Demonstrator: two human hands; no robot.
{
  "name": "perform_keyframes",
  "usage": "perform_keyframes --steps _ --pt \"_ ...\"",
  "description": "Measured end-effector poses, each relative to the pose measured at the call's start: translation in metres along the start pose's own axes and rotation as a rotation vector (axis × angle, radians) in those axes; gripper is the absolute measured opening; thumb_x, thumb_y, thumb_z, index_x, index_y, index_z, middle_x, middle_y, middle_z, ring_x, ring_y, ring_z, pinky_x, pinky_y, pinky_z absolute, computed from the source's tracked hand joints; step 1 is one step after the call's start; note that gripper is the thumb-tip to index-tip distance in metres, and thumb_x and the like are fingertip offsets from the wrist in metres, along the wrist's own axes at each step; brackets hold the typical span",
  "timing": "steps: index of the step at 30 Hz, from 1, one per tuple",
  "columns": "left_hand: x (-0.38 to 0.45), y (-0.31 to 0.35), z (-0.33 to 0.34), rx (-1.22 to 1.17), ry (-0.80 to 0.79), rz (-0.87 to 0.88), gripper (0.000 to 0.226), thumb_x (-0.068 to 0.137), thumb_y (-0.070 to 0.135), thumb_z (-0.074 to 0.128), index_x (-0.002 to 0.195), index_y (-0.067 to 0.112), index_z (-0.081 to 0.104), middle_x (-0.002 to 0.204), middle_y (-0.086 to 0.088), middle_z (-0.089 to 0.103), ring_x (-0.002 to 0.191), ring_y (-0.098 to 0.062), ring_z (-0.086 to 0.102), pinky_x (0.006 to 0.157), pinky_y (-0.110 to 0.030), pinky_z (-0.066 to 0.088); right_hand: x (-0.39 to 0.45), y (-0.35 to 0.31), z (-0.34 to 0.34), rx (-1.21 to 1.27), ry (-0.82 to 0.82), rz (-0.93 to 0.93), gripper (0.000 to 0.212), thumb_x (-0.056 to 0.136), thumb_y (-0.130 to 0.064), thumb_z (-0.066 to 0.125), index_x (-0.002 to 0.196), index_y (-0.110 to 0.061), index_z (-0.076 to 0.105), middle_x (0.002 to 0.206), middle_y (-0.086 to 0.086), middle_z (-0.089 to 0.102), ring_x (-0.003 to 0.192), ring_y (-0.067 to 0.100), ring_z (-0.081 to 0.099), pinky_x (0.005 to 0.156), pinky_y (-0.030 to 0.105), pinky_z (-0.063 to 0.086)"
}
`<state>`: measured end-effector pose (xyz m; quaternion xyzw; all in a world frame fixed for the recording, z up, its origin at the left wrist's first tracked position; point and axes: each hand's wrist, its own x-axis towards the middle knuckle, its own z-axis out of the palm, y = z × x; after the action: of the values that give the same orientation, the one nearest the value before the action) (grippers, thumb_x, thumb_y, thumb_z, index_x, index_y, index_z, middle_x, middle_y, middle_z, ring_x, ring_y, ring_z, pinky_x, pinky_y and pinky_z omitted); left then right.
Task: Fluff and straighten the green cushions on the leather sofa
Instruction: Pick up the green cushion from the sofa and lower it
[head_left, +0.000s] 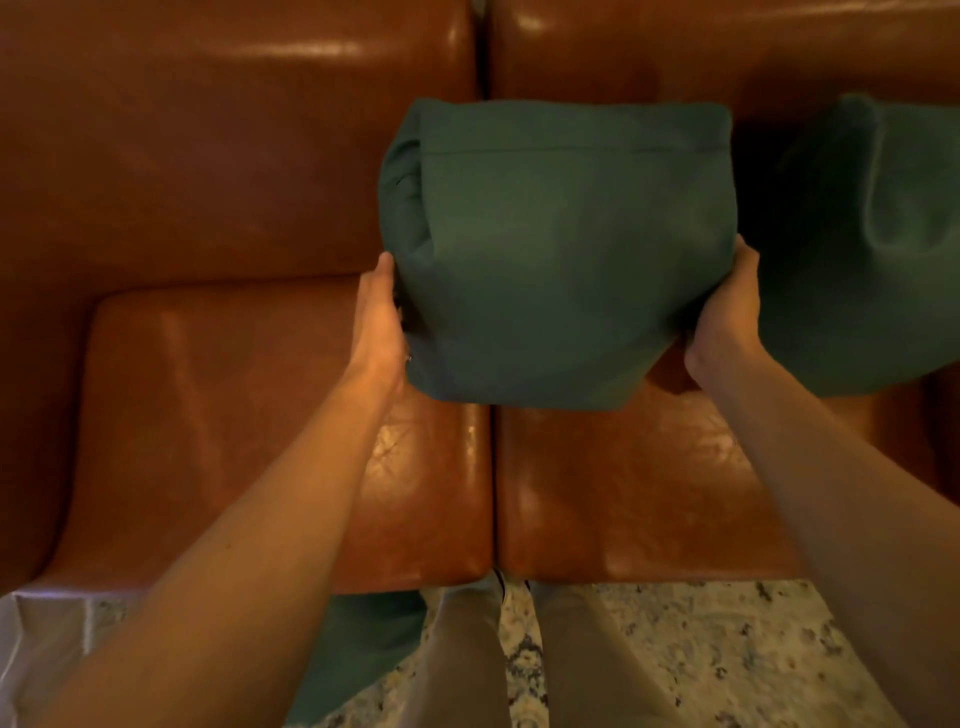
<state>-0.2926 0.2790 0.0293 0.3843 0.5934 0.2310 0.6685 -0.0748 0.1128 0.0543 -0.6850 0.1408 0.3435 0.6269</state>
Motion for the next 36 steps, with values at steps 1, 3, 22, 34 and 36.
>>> perform_keyframes --steps 1,3,22,34,36 --pt "0.003 0.003 0.006 -0.003 0.011 0.006 0.030 0.100 0.043 0.043 0.110 0.020 0.059 0.109 0.002 0.064 0.106 -0.015 0.060 0.091 -0.032 0.047 0.004 -0.004 0.000 -0.007 -0.011 -0.006 0.031 0.092 -0.053 0.044 0.087 -0.039 0.072 0.086 -0.019 0.074 0.093 0.005 0.064 0.073 0.027 0.047" --pt "0.008 0.006 0.014 -0.010 0.028 0.014 0.028 0.099 0.042 0.044 0.108 0.021 0.058 0.106 0.002 0.063 0.098 -0.013 0.059 0.085 -0.030 0.047 0.013 -0.010 0.000 -0.027 -0.035 -0.001 0.031 0.093 -0.051 0.043 0.088 -0.039 0.071 0.086 -0.019 0.073 0.093 0.003 0.063 0.073 0.025 0.046" --pt "0.003 -0.044 -0.015 0.138 0.197 0.002 0.034 0.103 0.040 0.036 0.120 0.022 0.059 0.125 0.003 0.062 0.115 -0.014 0.056 0.105 -0.040 0.039 0.023 0.034 -0.015 -0.201 -0.233 0.102 0.045 0.102 -0.051 0.032 0.141 -0.033 0.045 0.141 -0.011 0.052 0.132 0.010 0.045 0.114 0.043 0.034" --pt "-0.054 -0.095 -0.048 0.389 0.193 -0.061 0.013 0.095 0.024 0.054 0.089 0.023 0.065 0.080 0.002 0.063 0.075 -0.016 0.053 0.071 -0.034 0.044 -0.007 0.070 -0.038 -0.354 -0.126 0.156 0.041 0.104 -0.041 0.033 0.132 -0.017 0.049 0.135 0.008 0.054 0.125 0.026 0.052 0.100 0.042 0.041" --pt "-0.070 -0.107 -0.059 0.471 0.179 -0.091 0.017 0.094 0.017 0.053 0.101 0.015 0.069 0.099 -0.008 0.068 0.088 -0.021 0.060 0.086 -0.037 0.047 -0.025 0.088 -0.047 -0.439 -0.141 0.183 0.029 0.103 -0.034 0.039 0.121 -0.016 0.054 0.127 0.011 0.059 0.120 0.029 0.055 0.093 0.039 0.043"
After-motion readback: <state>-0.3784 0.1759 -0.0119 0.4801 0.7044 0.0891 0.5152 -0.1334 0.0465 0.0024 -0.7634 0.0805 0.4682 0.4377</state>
